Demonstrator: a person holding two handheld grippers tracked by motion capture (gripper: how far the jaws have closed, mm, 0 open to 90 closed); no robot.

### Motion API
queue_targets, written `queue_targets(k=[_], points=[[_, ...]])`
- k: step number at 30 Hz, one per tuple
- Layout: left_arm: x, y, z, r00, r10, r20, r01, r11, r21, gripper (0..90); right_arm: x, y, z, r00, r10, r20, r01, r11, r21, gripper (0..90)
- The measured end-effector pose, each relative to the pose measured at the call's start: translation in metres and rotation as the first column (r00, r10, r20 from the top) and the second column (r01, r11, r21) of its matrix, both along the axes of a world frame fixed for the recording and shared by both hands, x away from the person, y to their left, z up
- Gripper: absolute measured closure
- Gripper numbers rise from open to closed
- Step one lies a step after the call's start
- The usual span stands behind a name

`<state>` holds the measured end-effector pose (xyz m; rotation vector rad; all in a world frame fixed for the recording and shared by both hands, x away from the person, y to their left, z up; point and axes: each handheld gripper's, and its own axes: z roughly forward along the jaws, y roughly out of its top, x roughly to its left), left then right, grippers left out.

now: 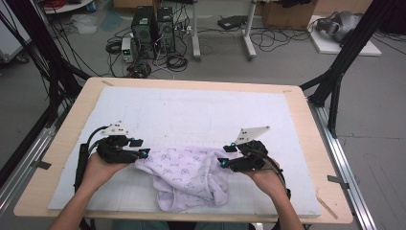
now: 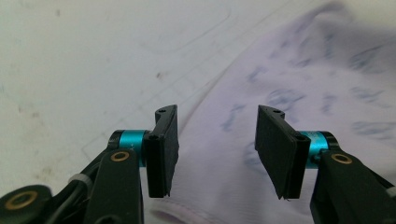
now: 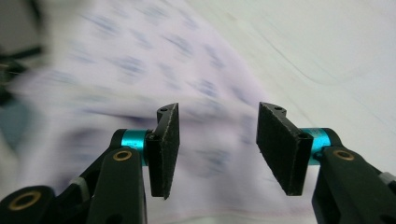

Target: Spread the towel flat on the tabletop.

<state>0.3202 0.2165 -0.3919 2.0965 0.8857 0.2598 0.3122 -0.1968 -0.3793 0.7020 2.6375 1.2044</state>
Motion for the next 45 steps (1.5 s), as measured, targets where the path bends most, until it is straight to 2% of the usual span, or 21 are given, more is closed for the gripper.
queue_targets(k=[2, 5, 6, 8, 10, 14, 16, 18, 21, 23, 26, 27, 28, 29, 31, 33, 35, 37, 40, 42, 45], points=[[0.009, -0.003, -0.012, 0.9987, 0.016, -0.047, -0.013, 0.9976, 0.068, 45.9, 0.012, 0.003, -0.013, 0.9987, -0.027, -0.042, 0.024, 0.998, -0.06, 44.9], [0.014, -0.006, -0.02, 0.9974, 0.027, -0.068, -0.021, 0.996, 0.087, 46.2, 0.024, 0.005, -0.035, 0.995, -0.046, -0.089, 0.035, 0.993, -0.115, 44.7], [0.019, -0.007, -0.03, 0.9885, -0.019, -0.15, 0.029, 0.9973, 0.067, 58.4, 0.03, 0.006, -0.046, 0.9901, -0.045, -0.133, 0.027, 0.99, -0.138, 48.8], [0.02, -0.008, -0.031, 0.9865, -0.033, -0.16, 0.042, 0.9979, 0.05, 73.1, 0.032, 0.003, -0.051, 0.9885, -0.029, -0.148, 0.012, 0.993, -0.118, 70.2], [0.021, -0.008, -0.027, 0.9876, -0.037, -0.152, 0.044, 0.9981, 0.042, 80.4, 0.034, 0.0, -0.048, 0.9811, 0.01, -0.193, -0.022, 0.998, -0.058, 81.9], [0.027, -0.005, -0.009, 0.9973, 0.007, -0.073, -0.009, 0.9997, -0.022, 83.4, 0.035, -0.004, -0.028, 0.9922, 0.005, -0.125, -0.013, 0.998, -0.062, 83.8], [0.03, -0.006, 0.008, 0.9992, 0.041, 0.0, -0.041, 0.997, -0.066, 83.0, 0.035, -0.007, -0.007, 0.9986, -0.026, -0.045, 0.024, 0.998, -0.056, 84.1], [0.031, -0.009, 0.03, 0.9918, 0.066, 0.109, -0.057, 0.9948, -0.084, 82.4, 0.034, -0.012, 0.015, 0.9974, -0.058, 0.042, 0.06, 0.998, -0.035, 84.2], [0.023, -0.013, 0.055, 0.9661, 0.085, 0.244, -0.057, 0.9914, -0.118, 81.8, 0.026, -0.019, 0.044, 0.9823, -0.09, 0.164, 0.092, 0.996, -0.003, 84.1], [0.018, -0.016, 0.056, 0.9706, 0.044, 0.237, -0.024, 0.996, -0.086, 81.4, 0.018, -0.023, 0.055, 0.9738, -0.089, 0.209, 0.085, 0.996, 0.029, 84.1], [0.011, -0.016, 0.035, 0.9894, -0.03, 0.142, 0.031, 0.9995, -0.008, 80.1, 0.005, -0.022, 0.039, 0.9868, -0.032, 0.159, 0.036, 0.999, -0.024, 83.3], [0.009, -0.014, 0.021, 0.9953, -0.076, 0.06, 0.076, 0.9971, 0.013, 78.0, 0.003, -0.021, 0.03, 0.9936, -0.009, 0.113, 0.013, 0.999, -0.034, 80.8], [0.007, -0.012, 0.012, 0.9956, -0.091, 0.021, 0.091, 0.9957, 0.017, 72.7, 0.002, -0.02, 0.011, 0.998, 0.059, -0.024, -0.06, 0.998, -0.028, 70.3], [0.005, -0.009, 0.001, 0.9937, -0.108, -0.03, 0.109, 0.9936, 0.031, 65.9, 0.001, -0.019, 0.001, 0.992, 0.079, -0.099, -0.083, 0.996, -0.039, 63.6], [0.004, -0.003, -0.005, 0.9946, -0.095, -0.041, 0.095, 0.9955, 0.002, 54.1, -0.006, -0.019, -0.014, 0.9888, 0.079, -0.126, -0.09, 0.992, -0.084, 54.9], [0.01, 0.001, -0.002, 0.9975, -0.053, -0.047, 0.05, 0.9974, -0.051, 45.4, -0.005, -0.024, -0.01, 0.992, 0.05, -0.116, -0.053, 0.998, -0.019, 50.5], [0.016, 0.001, -0.001, 0.9981, -0.032, -0.052, 0.03, 0.9981, -0.054, 43.2, 0.002, -0.029, -0.002, 0.9964, 0.0, -0.085, 0.002, 1.0, 0.015, 47.2], [0.022, -0.003, -0.006, 0.9957, -0.035, -0.085, 0.032, 0.9988, -0.037, 42.5, 0.012, -0.027, -0.001, 0.9968, -0.029, -0.075, 0.028, 1.0, -0.007, 44.4], [0.025, -0.011, -0.016, 0.9853, -0.098, -0.14, 0.102, 0.9945, 0.024, 65.8, 0.023, -0.019, -0.017, 0.9911, -0.038, -0.128, 0.029, 0.997, -0.072, 47.2], [0.023, -0.015, -0.017, 0.9858, -0.114, -0.123, 0.12, 0.992, 0.041, 78.8, 0.029, -0.012, -0.032, 0.9754, 0.002, -0.221, -0.03, 0.992, -0.122, 65.3], [0.025, -0.013, -0.013, 0.9934, -0.081, -0.081, 0.083, 0.9962, 0.024, 84.0, 0.031, -0.007, -0.033, 0.9641, 0.059, -0.259, -0.092, 0.989, -0.117, 82.6]])
